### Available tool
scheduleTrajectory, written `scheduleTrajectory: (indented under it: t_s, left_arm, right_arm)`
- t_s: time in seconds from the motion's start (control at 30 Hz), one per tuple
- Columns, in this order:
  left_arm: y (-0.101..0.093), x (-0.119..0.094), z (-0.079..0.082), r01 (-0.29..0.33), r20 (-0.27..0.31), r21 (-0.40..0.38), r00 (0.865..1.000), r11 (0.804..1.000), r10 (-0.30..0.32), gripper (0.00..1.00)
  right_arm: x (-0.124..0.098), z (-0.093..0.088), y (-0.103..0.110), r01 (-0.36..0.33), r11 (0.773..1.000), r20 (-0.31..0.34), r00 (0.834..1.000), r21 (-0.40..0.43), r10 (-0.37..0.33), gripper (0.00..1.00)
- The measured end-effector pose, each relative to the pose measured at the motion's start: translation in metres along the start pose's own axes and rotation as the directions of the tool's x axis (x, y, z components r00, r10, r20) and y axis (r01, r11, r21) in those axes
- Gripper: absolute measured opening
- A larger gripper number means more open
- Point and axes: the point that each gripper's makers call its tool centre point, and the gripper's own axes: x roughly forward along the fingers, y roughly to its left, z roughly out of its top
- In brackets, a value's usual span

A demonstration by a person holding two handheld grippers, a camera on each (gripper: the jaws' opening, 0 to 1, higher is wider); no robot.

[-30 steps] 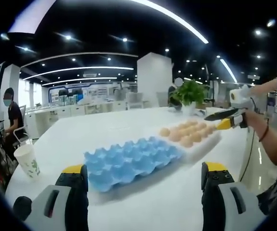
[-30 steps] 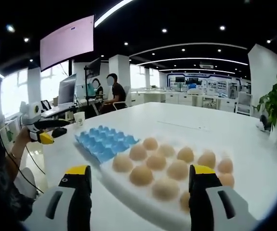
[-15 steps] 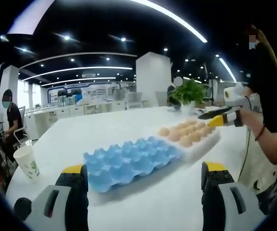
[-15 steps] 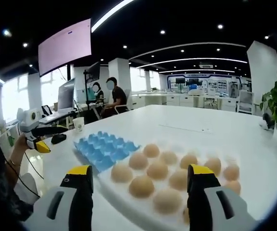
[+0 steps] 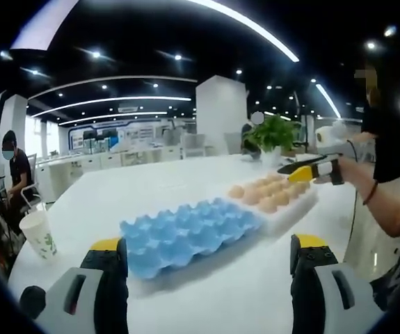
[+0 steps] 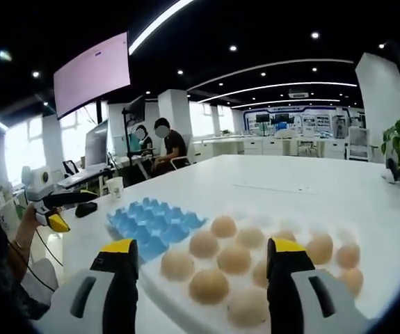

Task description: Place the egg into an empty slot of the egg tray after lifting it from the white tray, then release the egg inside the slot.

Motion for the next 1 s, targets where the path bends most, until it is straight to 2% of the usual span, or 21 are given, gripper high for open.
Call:
scheduleTrajectory:
  t_s: [0.23, 0.83, 1.0]
  left_arm:
    - [0.002, -0.001, 0.001, 0.0, 0.0, 0.0, 1.0, 1.0, 0.0, 0.99]
    - [0.003, 0.005, -0.004, 0.006, -0.011, -0.013, 1.0, 1.0, -0.006, 0.99]
    - [0.005, 0.005, -0.004, 0.0, -0.012, -0.01, 1.0, 1.0, 0.0, 0.99]
  right_arm:
    - [0.009, -0.001, 0.004, -0.022, 1.0, 0.007, 1.0, 0.006, 0.022, 0.75]
    - [0.045, -0.006, -0.003, -0.032, 0.999, -0.012, 0.999, -0.004, 0.032, 0.72]
    - [0.053, -0.005, -0.005, -0.032, 0.999, 0.005, 0.999, 0.015, 0.032, 0.71]
